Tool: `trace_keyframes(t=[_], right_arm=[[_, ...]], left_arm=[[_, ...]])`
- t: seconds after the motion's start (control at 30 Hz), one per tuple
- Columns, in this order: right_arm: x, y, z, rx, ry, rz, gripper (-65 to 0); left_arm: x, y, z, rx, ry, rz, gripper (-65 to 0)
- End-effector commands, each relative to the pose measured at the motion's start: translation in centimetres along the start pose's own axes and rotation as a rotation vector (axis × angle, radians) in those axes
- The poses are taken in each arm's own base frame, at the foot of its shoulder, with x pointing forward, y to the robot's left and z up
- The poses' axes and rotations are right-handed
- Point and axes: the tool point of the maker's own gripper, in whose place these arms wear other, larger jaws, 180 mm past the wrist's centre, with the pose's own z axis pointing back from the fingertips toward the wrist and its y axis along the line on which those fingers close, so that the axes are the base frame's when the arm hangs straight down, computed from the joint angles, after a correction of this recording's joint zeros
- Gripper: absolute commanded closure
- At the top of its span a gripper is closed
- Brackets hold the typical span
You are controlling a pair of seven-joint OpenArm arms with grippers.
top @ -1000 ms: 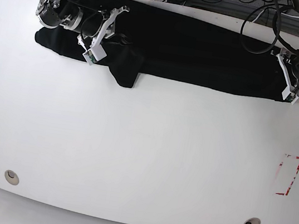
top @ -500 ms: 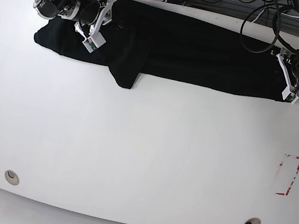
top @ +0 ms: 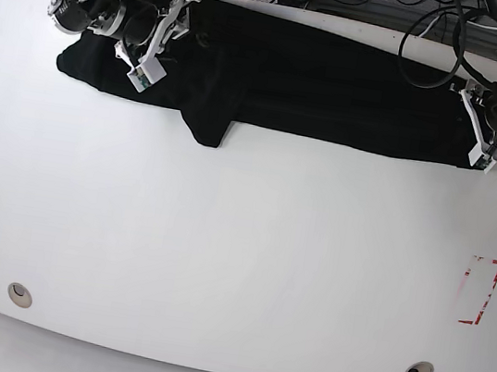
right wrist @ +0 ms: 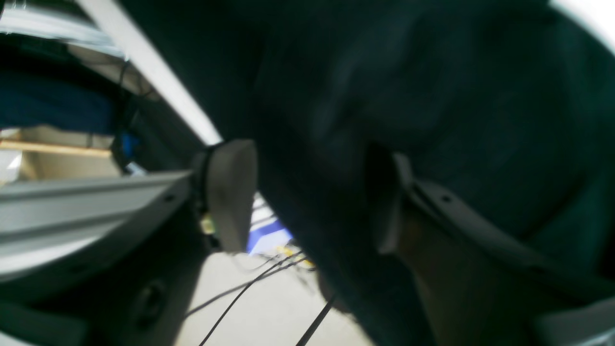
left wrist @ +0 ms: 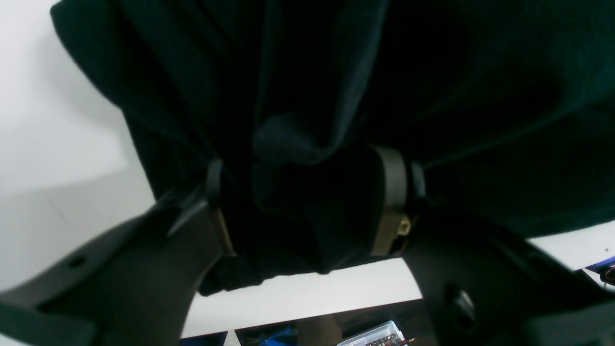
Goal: Fold the T-shirt properly
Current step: 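Drag the band end with the right gripper toward the left gripper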
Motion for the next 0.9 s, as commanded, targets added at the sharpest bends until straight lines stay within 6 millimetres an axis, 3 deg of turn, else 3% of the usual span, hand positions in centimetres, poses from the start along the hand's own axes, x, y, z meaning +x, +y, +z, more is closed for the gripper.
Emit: trace_keyframes(t=[0.0, 0.13, 0.23, 0.43, 0.5, 0.63, 0.87], right_arm=[[2.4, -0.9, 0.9, -0.036, -0.074, 0.036, -39.5], [2.6, -2.3, 1.9, -0.092, -0.083, 0.029, -38.2], [2.2, -3.5, 2.7, -0.139, -0.066, 0.032, -33.3], [0.4, -6.1, 3.6, -0.273, 0.023, 0.03, -13.0], [0.0, -6.7, 3.5, -0.314, 0.051, 0.043, -9.0], [-0.8, -7.3, 2.4, -0.364, 0.105, 0.092, -10.8], [-2.1, -8.6, 0.4, -0.414, 0.158, 0.146, -13.2]], left_arm=[[1.1, 0.6, 1.1, 0.033, -0.03, -0.03, -31.2], [2.7, -0.6, 2.0, 0.04, -0.09, -0.048, -31.2], [3.2, -1.3, 2.3, 0.039, -0.111, -0.051, -31.2], [1.2, -1.2, 1.5, 0.042, -0.051, -0.033, -31.2], [0.4, -0.8, 1.2, 0.06, -0.018, -0.031, -31.2], [-1.1, -0.5, 0.4, 0.07, 0.028, -0.021, -31.2], [-1.5, -0.8, -1.1, 0.041, 0.006, 0.0, -31.2]])
